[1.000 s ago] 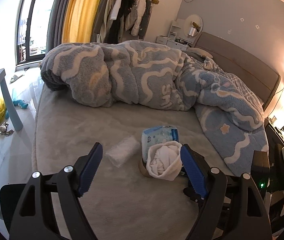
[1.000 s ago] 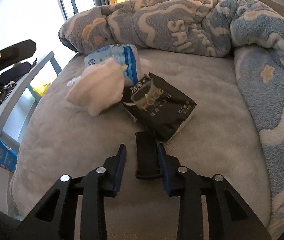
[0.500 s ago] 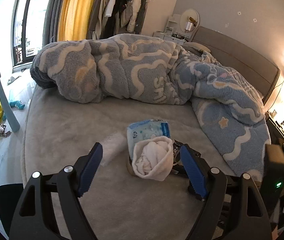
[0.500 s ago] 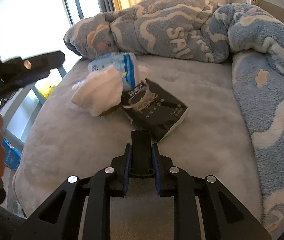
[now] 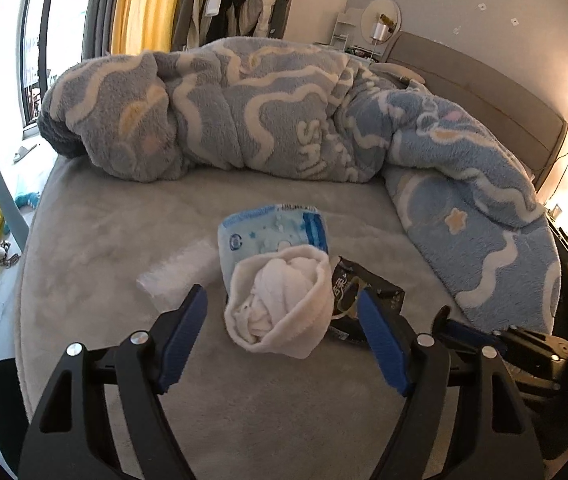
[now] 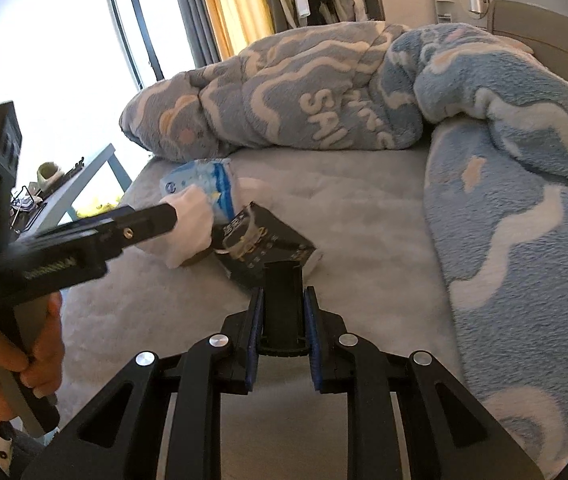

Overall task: Collect trash
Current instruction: 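Grasp the white tissue bundle with the left tool while the right tool grasps the small black piece, then carry the white tissue bundle to the black bin and open the left tool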

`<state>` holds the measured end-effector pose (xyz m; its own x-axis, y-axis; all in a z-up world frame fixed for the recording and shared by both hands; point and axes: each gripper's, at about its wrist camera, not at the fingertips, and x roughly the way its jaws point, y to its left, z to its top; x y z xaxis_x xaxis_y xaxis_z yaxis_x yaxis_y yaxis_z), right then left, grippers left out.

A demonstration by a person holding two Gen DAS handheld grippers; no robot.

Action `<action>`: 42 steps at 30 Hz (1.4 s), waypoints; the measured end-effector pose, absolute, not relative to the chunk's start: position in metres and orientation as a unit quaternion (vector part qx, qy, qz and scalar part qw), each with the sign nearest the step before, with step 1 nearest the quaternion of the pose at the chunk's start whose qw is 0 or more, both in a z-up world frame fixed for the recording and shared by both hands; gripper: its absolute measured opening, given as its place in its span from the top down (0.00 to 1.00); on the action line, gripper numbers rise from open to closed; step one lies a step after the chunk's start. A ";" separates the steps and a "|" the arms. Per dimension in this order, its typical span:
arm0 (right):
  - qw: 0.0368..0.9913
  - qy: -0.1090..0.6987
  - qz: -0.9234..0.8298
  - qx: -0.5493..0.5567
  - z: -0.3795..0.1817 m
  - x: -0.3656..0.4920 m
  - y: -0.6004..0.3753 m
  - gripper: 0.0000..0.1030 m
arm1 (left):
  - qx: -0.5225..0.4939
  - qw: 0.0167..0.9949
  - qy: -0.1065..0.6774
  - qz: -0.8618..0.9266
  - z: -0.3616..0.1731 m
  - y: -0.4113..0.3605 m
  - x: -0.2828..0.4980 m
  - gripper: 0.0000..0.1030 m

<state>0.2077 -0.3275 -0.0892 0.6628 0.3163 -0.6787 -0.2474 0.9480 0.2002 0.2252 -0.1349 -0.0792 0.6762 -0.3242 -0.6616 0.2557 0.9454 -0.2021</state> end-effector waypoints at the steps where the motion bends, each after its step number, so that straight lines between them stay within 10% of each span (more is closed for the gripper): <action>1: 0.911 0.380 0.154 0.046 -0.089 0.209 -0.330 0.81 | -0.046 0.914 0.371 -0.157 -0.080 -0.135 0.226 0.24; 10: 0.910 0.380 0.154 0.063 -0.092 0.207 -0.343 0.81 | -0.057 0.911 0.384 -0.140 -0.096 -0.138 0.233 0.28; 17: 0.910 0.378 0.156 0.070 -0.088 0.205 -0.343 0.80 | -0.067 0.906 0.390 -0.151 -0.099 -0.137 0.235 0.51; 42: 0.912 0.360 0.189 0.052 -0.056 0.217 -0.276 0.80 | -0.081 0.924 0.351 -0.130 -0.056 -0.059 0.217 0.52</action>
